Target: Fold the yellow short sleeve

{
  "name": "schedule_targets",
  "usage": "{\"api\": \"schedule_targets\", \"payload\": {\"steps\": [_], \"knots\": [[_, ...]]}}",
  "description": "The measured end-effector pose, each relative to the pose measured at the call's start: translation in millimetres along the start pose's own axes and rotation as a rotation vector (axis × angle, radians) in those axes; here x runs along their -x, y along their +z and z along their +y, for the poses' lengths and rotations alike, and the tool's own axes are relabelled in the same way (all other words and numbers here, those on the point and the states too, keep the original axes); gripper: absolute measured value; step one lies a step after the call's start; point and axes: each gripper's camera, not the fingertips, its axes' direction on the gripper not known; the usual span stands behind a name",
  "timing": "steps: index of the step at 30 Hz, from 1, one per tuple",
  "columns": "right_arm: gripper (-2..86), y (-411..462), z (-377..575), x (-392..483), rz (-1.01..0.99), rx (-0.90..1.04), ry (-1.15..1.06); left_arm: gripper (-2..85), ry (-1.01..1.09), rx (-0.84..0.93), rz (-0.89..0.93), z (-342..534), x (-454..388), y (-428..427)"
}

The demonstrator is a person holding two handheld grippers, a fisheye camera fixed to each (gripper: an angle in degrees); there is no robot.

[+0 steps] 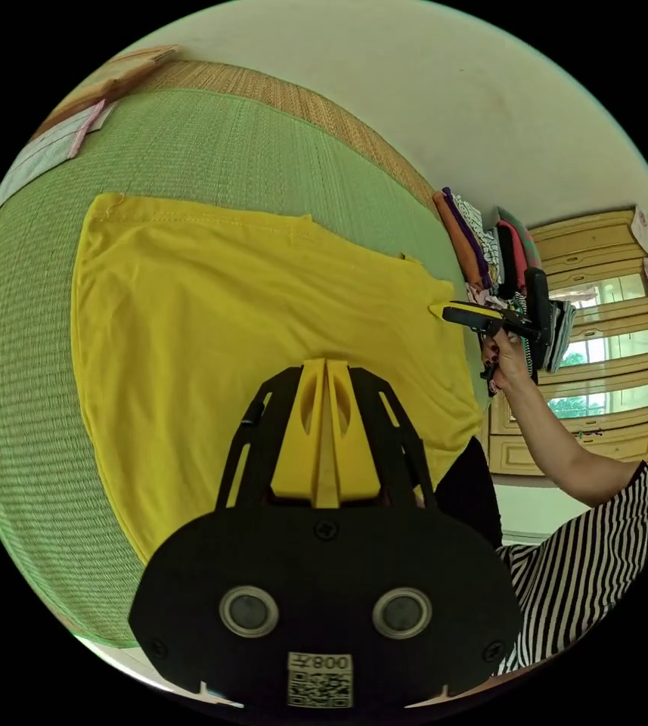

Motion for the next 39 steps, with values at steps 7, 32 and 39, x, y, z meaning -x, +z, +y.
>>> {"api": "schedule_targets", "payload": {"steps": [7,32,39], "knots": [[0.1,-47.6,115.1,-14.7,-0.065,-0.072,-0.02,0.4,0.062,-0.01,0.036,68.2,-44.9,-54.8],[0.0,104.4,280.8,120.4,-0.285,0.118,-0.175,0.1,0.035,0.188,-0.096,127.1,-184.5,-111.8],[0.0,115.2,312.9,133.5,-0.28,0.058,-0.173,0.2,0.124,0.12,0.004,103.7,-262.5,-132.7]]}}
